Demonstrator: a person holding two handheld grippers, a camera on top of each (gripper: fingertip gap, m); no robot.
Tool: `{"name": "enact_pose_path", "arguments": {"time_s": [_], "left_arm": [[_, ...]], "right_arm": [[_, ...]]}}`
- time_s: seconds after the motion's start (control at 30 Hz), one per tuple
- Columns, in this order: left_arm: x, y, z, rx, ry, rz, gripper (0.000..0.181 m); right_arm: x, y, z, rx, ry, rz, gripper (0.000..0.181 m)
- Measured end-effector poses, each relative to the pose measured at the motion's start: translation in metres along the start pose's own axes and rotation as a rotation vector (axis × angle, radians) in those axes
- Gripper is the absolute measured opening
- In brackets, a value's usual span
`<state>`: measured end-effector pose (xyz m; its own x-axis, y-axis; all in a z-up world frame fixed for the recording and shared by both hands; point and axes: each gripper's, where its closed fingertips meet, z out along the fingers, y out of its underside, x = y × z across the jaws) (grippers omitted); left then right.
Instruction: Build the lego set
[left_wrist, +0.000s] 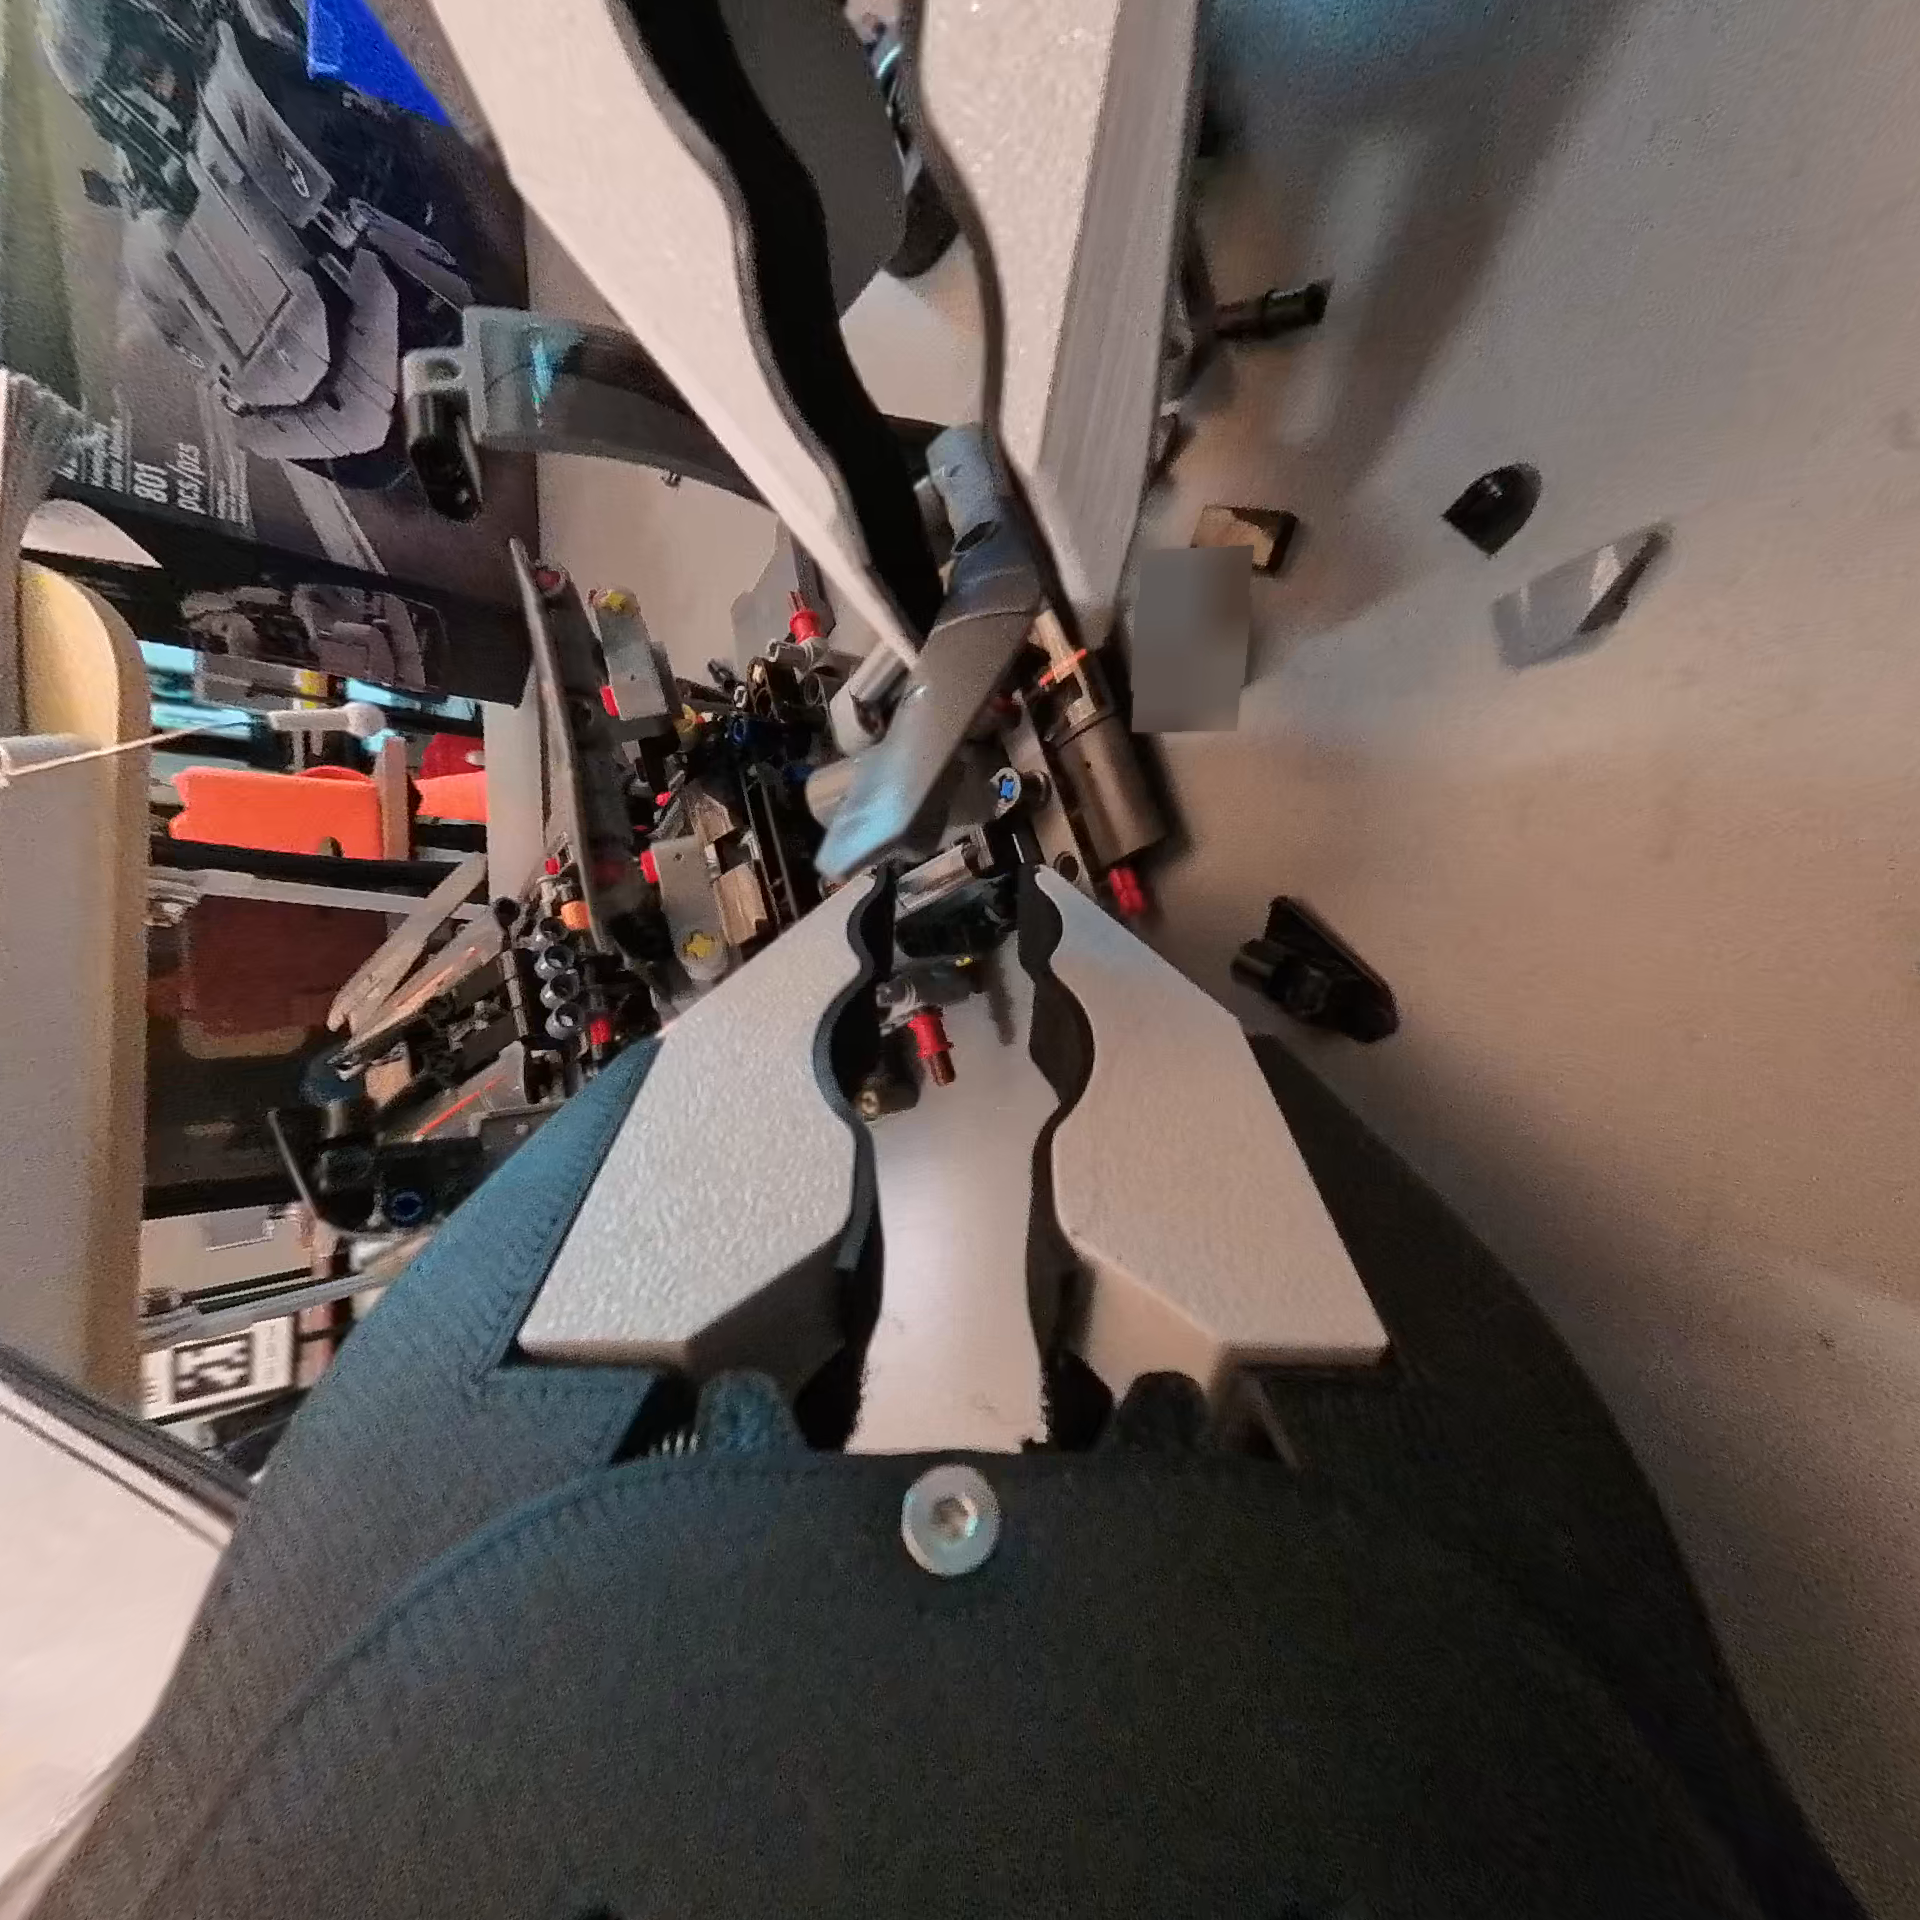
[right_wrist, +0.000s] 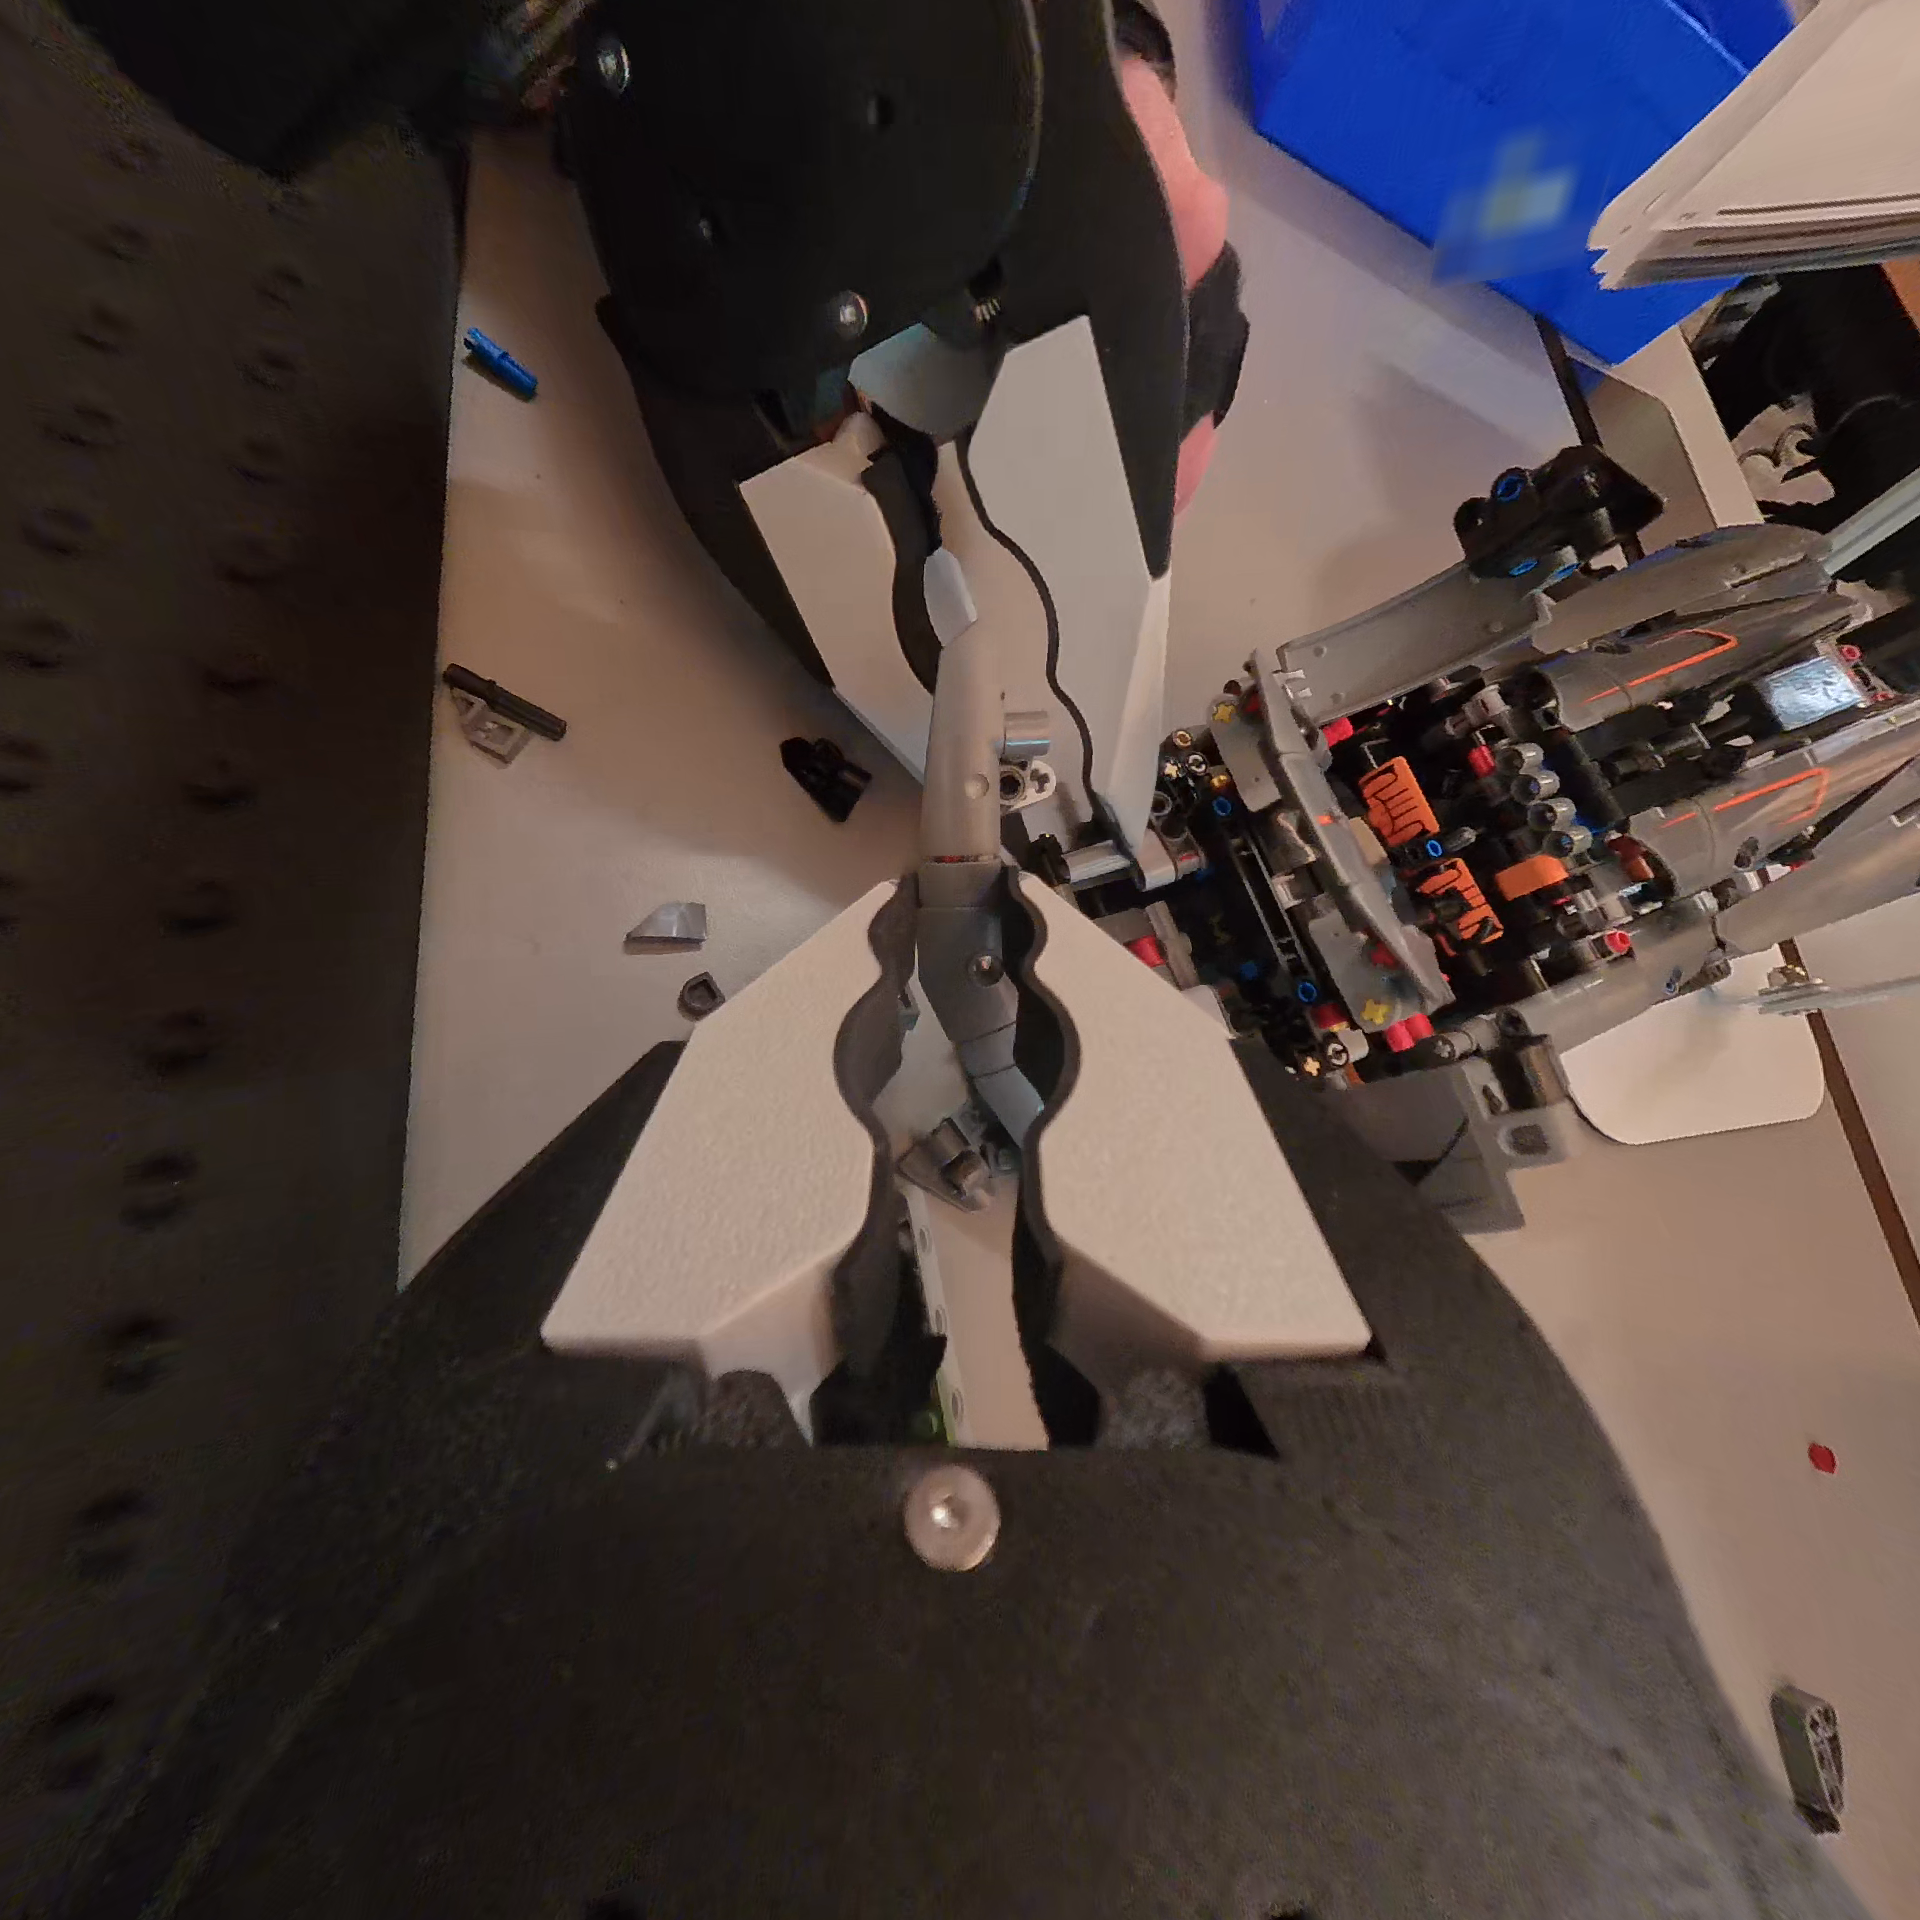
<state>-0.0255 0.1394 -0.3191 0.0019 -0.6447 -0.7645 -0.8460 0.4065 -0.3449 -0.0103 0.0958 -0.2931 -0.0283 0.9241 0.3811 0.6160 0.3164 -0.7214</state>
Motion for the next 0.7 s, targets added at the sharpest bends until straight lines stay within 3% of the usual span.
{"name": "enact_pose_path", "arguments": {"time_s": [0.27,0.43,0.57,0.7], "left_arm": [[0.0023,0.0005,0.0000,0.033,0.104,-0.198,0.020],[-0.0008,-0.0023,-0.0014,0.021,0.017,-0.053,0.024],[-0.0036,-0.0007,0.0011,0.018,0.010,-0.081,0.029],[-0.0009,-0.0035,0.0031,0.006,-0.021,-0.011,0.020]], "right_arm": [[-0.0006,0.0004,0.0008,0.000,-0.004,0.004,0.013],[-0.0009,0.0008,0.0012,-0.003,-0.006,0.001,0.014],[-0.0004,0.0015,0.0007,-0.004,-0.005,0.005,0.014],[-0.0001,0.0037,0.0009,-0.012,-0.007,0.008,0.014]]}}
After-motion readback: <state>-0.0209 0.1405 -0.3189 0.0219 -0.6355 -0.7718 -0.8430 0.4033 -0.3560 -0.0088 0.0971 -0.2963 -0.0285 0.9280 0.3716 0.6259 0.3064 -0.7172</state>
